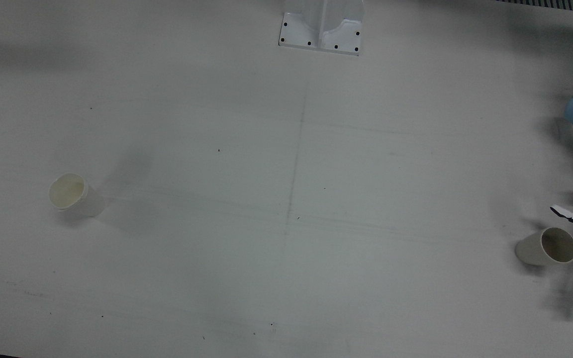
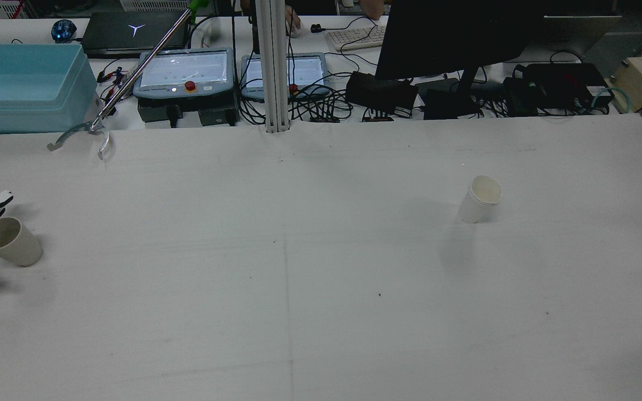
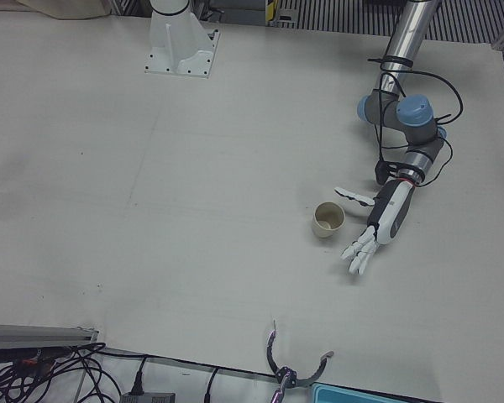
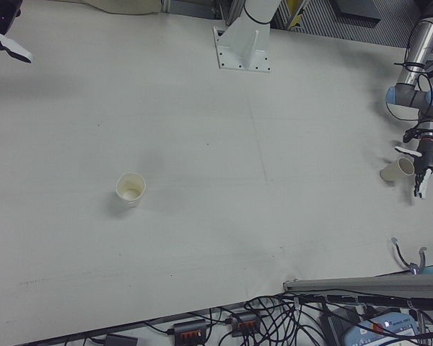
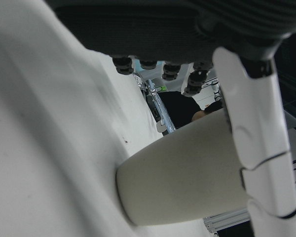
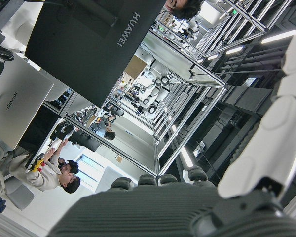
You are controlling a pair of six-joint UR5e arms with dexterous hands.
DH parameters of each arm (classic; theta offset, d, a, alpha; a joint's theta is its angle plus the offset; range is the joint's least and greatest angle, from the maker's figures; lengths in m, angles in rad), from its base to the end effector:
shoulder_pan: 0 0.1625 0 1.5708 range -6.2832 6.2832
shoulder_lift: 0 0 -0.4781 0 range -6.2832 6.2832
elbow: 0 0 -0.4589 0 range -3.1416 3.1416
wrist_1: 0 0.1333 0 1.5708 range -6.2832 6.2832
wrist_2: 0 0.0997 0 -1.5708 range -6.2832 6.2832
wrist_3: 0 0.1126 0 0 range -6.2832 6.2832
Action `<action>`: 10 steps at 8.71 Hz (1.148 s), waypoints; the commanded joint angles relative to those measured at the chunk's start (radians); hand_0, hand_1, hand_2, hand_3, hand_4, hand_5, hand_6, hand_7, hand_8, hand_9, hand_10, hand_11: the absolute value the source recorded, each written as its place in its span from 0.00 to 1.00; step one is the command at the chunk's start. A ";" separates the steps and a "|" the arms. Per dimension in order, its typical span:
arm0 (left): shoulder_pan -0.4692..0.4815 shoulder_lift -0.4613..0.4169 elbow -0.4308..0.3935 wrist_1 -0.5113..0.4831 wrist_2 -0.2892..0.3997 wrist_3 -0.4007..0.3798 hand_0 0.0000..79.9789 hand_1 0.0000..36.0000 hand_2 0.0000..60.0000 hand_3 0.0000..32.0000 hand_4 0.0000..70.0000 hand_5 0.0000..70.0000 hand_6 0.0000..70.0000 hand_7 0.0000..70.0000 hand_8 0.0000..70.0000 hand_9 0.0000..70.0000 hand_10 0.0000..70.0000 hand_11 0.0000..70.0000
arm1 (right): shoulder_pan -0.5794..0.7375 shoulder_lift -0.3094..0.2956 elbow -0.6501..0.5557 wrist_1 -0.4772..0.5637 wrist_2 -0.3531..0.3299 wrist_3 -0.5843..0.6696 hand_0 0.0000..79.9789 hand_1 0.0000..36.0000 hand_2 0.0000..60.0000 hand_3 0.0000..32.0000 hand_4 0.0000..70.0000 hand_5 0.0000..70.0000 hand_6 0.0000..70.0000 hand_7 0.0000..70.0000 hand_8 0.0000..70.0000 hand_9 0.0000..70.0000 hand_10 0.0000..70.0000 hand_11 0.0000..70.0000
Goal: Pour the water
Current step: 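Close the left hand fingers around the beige paper cup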
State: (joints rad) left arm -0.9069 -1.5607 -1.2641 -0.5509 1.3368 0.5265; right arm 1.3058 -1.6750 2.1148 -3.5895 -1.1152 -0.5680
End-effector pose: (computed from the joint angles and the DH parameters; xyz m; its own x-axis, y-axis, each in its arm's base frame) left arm 0.2201 -0.5400 0.8551 -0.8544 -0.2728 -0.4423 0.3312 0.3699 -0.8680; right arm 0.0545 -0.4974 0.5431 -0.8266 -0.1555 0.5409 -0.5300 -0.1085 -0.8410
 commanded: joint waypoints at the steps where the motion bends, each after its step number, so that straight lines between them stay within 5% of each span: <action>1: 0.000 -0.007 -0.018 0.026 0.012 -0.017 0.69 0.39 0.00 0.00 0.28 0.06 0.06 0.10 0.00 0.00 0.04 0.08 | 0.001 0.000 0.001 0.000 0.000 0.002 0.52 0.29 0.22 0.00 0.05 0.00 0.00 0.00 0.00 0.02 0.00 0.00; 5: 0.000 -0.010 -0.054 0.059 0.009 -0.006 0.73 0.50 0.00 0.00 0.27 0.09 0.05 0.09 0.00 0.00 0.04 0.10 | 0.001 0.000 -0.001 0.000 0.000 0.003 0.51 0.28 0.22 0.00 0.05 0.00 0.00 0.00 0.00 0.02 0.00 0.00; 10: 0.003 -0.024 -0.047 0.077 0.009 0.001 0.72 0.47 0.00 0.00 0.27 0.10 0.05 0.09 0.00 0.00 0.04 0.09 | 0.000 0.000 -0.001 0.001 0.000 0.003 0.51 0.28 0.22 0.00 0.05 0.00 0.00 0.00 0.00 0.02 0.00 0.00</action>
State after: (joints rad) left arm -0.9054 -1.5763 -1.3137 -0.4839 1.3453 0.5227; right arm 1.3055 -1.6751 2.1139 -3.5890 -1.1152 -0.5645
